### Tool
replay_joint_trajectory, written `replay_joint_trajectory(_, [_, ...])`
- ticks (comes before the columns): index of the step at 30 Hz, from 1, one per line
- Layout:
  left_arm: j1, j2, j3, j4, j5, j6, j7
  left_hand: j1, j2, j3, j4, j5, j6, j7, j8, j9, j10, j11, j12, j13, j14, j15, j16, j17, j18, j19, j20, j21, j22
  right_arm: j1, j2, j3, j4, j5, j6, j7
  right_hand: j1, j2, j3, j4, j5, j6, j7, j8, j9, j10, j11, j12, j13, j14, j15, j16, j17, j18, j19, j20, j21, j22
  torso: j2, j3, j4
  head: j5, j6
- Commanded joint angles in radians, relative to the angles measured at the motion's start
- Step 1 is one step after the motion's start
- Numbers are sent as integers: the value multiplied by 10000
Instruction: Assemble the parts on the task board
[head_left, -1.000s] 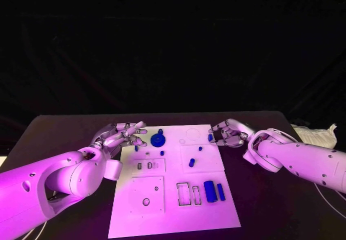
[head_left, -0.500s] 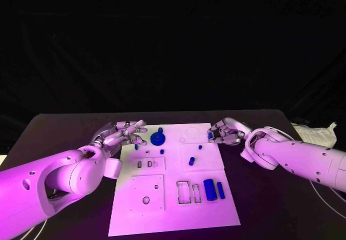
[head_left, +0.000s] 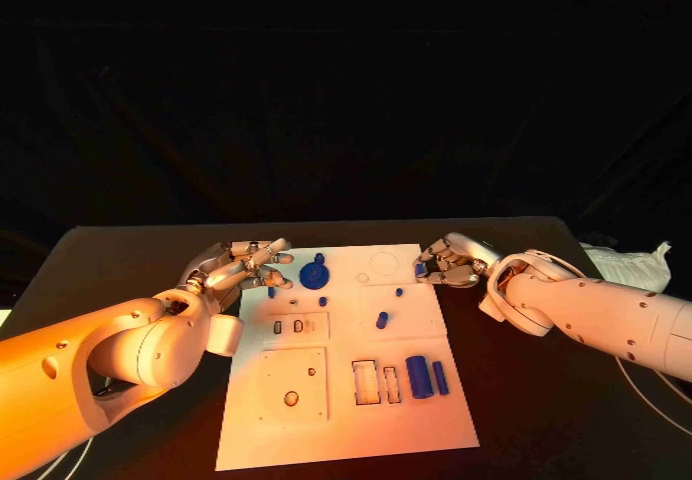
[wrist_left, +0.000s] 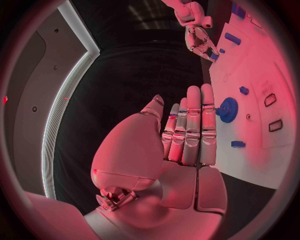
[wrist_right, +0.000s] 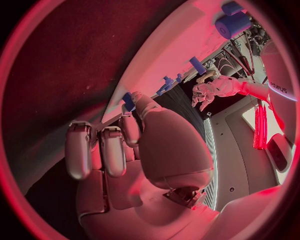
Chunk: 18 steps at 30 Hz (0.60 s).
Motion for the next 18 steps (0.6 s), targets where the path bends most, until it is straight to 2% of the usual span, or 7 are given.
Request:
replay_joint_trajectory(1, [3, 5, 6, 24, -49, 212, 20, 94, -2, -9, -75, -26, -50, 6, -15, 16, -65, -4, -19, 16, -41, -6, -47, 17, 180, -87, -4, 37, 9, -19, 34, -9, -11, -194, 119, -134, 20, 151, 109, -11, -81, 144, -24, 59, 17, 119, -181, 34, 21, 835, -80, 68, 1743, -174, 26, -87, 53, 15, -2, -1, 2, -25, -7])
replay_joint_trajectory(9, [3, 3, 5, 28, -52, 216, 14, 111, 4, 2, -88, -26, -50, 6, -14, 17, -66, -5, -19, 16, -42, -7, -51, 18, 180, -90, -4, 40, 12, -17, 36, 8, 113, -158, -423, -293, 56, 376, 319, -115, -360, 473, -153, 149, 76, 168, -284, 87, 67, 842, -165, 82, 1768, -183, 53, -164, 73, 63, -4, 4, 6, -18, -44])
replay_joint_trajectory(14, [3, 0, 5, 18, -52, 216, 11, 124, 9, 12, -98, -26, -51, 6, -13, 18, -67, -5, -20, 16, -42, -9, -53, 19, 181, -92, -5, 42, 14, 39, -63, 75, 495, 270, -842, -486, -53, 467, 392, -99, -334, 597, -208, 181, 114, 190, -328, 93, 77, 843, -206, 83, 1773, -187, 65, -205, 83, 82, -12, -4, 3, -13, -51])
replay_joint_trajectory(18, [3, -5, 5, -5, -53, 215, 8, 136, 12, 20, -108, -26, -52, 6, -13, 18, -67, -6, -20, 16, -42, -9, -55, 20, 181, -94, -5, 44, 17, 203, -168, 107, 946, 503, -994, -886, -154, 497, 408, -62, -312, 625, -228, 180, 128, 184, -344, 60, 60, 836, -223, 56, 1739, -179, 43, -224, 69, 44, -18, -7, 2, -24, -50])
